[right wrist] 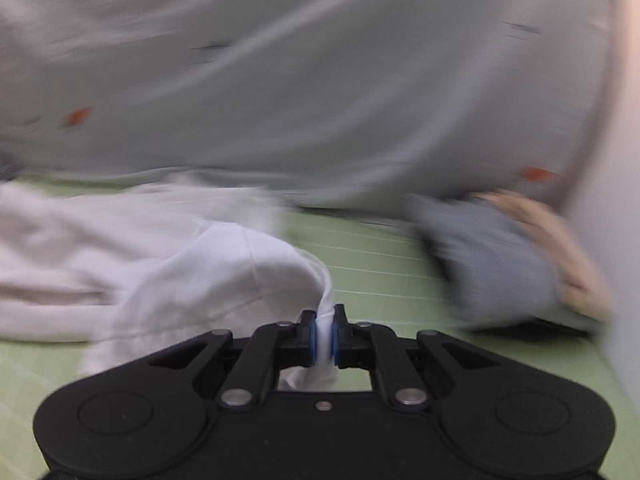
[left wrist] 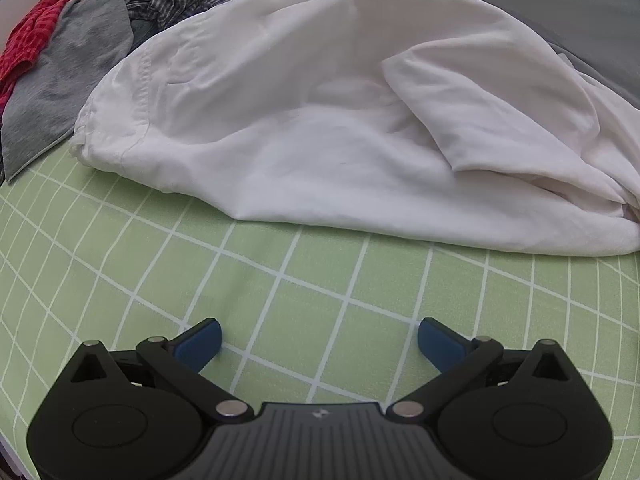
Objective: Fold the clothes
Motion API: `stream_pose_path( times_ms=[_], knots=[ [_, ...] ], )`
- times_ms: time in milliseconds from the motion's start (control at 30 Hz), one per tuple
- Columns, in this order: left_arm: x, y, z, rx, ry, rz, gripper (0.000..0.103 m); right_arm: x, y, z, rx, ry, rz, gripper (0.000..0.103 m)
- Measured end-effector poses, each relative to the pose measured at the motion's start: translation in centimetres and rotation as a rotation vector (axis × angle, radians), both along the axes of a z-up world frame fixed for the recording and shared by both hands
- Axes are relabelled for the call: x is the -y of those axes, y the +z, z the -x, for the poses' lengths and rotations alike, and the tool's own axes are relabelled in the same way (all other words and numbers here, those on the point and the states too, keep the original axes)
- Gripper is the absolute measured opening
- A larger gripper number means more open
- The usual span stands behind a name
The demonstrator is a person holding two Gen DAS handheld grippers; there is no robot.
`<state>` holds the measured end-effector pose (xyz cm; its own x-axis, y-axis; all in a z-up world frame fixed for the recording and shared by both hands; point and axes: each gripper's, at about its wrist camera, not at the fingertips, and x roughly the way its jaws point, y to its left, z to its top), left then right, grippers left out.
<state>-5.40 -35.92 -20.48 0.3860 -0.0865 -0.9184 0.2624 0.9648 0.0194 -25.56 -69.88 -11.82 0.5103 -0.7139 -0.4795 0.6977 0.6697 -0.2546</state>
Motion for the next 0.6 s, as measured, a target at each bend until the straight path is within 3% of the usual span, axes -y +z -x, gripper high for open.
stream_pose_path(
  times_ms=[100, 167, 333, 367, 400, 500, 600],
  knots=[
    [0.0, 0.1, 0.3, 0.009, 0.009, 0.002, 0.103, 3.8, 0.8, 3.9, 0.000, -0.154, 0.028, 0.008],
    [0.0, 0.1, 0.4, 0.014, 0.012, 0.003, 0.103, 6.0, 1.0, 5.7, 0.031, -0.212, -0.007, 0.008],
    [0.1, 0.3, 0.5, 0.015, 0.022, 0.003, 0.103, 8.0, -0.1, 5.7, -0.037, -0.288, -0.148, 0.019],
    [0.1, 0.4, 0.5, 0.012, 0.023, 0.002, 0.103, 7.9, 0.0, 5.7, -0.026, -0.307, -0.177, 0.031],
    [0.2, 0.4, 0.4, 0.008, 0.023, 0.001, 0.103, 7.7, 0.1, 5.7, -0.016, -0.325, -0.205, 0.049],
    [0.3, 0.6, 0.1, -0.013, 0.021, -0.004, 0.103, 6.6, 1.5, 6.0, 0.047, -0.395, -0.212, 0.075],
    [0.5, 0.8, -0.4, -0.060, -0.012, -0.015, 0.103, 5.7, 3.7, 6.5, 0.138, -0.484, -0.213, 0.090]
  ],
)
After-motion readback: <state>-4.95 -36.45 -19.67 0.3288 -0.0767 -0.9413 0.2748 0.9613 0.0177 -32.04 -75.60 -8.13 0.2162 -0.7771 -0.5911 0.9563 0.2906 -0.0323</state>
